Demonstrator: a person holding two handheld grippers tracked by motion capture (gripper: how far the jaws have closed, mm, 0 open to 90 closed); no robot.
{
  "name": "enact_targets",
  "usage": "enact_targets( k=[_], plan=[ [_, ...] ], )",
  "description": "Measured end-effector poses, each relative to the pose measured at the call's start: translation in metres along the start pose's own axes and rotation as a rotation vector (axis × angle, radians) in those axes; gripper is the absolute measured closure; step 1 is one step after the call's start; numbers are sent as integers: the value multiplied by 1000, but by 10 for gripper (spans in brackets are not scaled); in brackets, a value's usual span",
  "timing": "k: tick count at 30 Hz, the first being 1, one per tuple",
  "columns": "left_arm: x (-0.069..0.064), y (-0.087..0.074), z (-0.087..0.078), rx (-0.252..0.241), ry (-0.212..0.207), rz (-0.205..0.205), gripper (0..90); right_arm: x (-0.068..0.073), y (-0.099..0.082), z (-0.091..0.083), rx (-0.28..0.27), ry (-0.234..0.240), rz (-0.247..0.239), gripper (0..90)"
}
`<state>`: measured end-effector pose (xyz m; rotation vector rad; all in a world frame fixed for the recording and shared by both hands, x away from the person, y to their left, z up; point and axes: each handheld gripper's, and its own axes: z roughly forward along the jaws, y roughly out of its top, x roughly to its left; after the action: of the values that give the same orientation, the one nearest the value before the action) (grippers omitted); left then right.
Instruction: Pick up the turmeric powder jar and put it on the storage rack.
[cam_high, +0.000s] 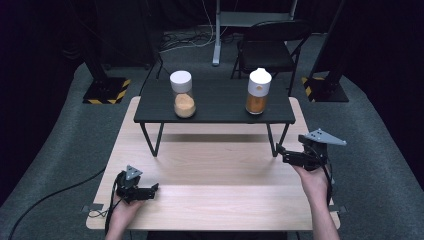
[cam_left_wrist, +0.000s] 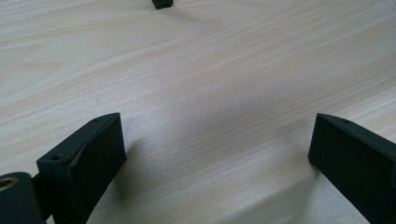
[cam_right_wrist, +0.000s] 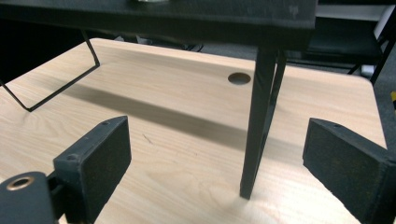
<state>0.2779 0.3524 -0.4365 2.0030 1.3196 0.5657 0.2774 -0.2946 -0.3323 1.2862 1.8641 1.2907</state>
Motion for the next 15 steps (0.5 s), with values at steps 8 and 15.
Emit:
enact_targets(
  k=[8,15],
  plan=[
    [0,0,0,0,0,0,33,2,-17,-1,9,-13,-3,70],
    [0,0,0,0,0,0,33,0,-32,0,23,-18,10,70]
  ],
)
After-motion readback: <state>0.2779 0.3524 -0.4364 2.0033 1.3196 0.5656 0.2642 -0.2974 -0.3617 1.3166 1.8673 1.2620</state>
